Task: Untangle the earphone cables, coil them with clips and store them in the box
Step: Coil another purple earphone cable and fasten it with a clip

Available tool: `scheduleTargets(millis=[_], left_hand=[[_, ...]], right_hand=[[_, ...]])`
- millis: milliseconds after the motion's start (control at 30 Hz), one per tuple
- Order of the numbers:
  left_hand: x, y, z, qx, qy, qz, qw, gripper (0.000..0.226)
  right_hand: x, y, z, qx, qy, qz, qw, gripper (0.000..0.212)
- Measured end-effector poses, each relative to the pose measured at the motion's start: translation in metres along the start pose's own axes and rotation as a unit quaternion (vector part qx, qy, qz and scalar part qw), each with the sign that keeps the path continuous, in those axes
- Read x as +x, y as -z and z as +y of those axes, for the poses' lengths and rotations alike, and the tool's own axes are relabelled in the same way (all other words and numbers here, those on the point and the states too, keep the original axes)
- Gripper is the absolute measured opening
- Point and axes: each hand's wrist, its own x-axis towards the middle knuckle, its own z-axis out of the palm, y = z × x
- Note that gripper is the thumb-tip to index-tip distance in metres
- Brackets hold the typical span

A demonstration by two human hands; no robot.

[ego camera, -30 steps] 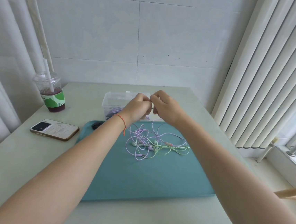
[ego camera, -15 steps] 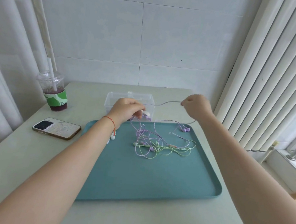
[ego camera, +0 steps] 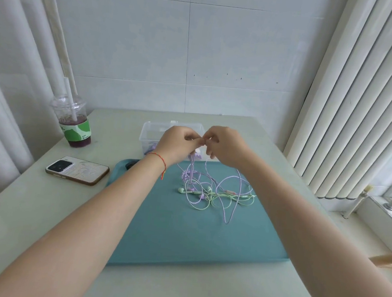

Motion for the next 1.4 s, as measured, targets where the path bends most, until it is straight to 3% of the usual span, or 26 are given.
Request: scheduleTargets(millis=[67,200,267,333,400,600,700,767,800,967,1133,1200,1300,1400], left_hand=[[0.0,0.001,-0.003,0.004,0.0,-0.009,1.0,0.015],[-0.002,0.002,-0.019,0.02,0.035,-0.038,0.998,0.016],[-0.004,0.004,-0.034,0.061,0.064,-0.074,0.993,0.015],[-0.008,0.005,-0.041,0.09,0.102,-0.137,0.981,0.017],[-0.008,0.004,-0.04,0.085,0.11,-0.148,0.979,0.034],[-0.004,0.005,-0.001,-0.102,0.047,0.039,0.993,0.03],[-0.003,0.005,0.019,-0.163,0.007,-0.005,0.987,0.029],[-0.001,0.0,0.026,-0.192,-0.006,-0.047,0.98,0.017],[0.0,-0.002,0.029,-0.211,-0.01,-0.054,0.976,0.01],[0.0,0.002,0.023,-0.219,0.043,-0.035,0.974,0.035],[-0.009,0.018,0.0,-0.216,0.092,-0.101,0.967,0.036],[-0.013,0.02,-0.004,-0.237,0.109,-0.124,0.957,0.035],[-0.015,0.021,-0.003,-0.277,0.122,-0.13,0.944,0.031],[-0.015,0.018,0.001,-0.321,0.134,-0.141,0.927,0.024]], right_hand=[[0.002,0.002,0.005,0.032,-0.019,0.027,0.999,0.017],[0.01,0.018,0.021,0.145,-0.077,0.254,0.953,0.02],[0.011,0.028,0.028,0.158,-0.096,0.305,0.934,0.02],[0.01,0.033,0.031,0.155,-0.099,0.275,0.944,0.02],[0.009,0.033,0.028,0.147,-0.097,0.223,0.959,0.02],[0.007,0.024,0.016,0.169,-0.069,0.15,0.972,0.021],[0.002,0.028,0.001,0.218,-0.032,0.114,0.969,0.019],[-0.001,0.032,-0.009,0.238,-0.011,0.102,0.966,0.018],[-0.001,0.033,-0.011,0.234,-0.005,0.106,0.966,0.018],[0.012,0.036,0.01,0.18,-0.05,0.221,0.957,0.018],[0.01,0.044,0.052,0.134,-0.16,0.297,0.932,0.022],[0.009,0.041,0.064,0.116,-0.203,0.254,0.939,0.024],[0.013,0.029,0.063,0.033,-0.242,0.11,0.963,0.032],[0.014,0.021,0.044,0.022,-0.171,0.102,0.98,0.043]])
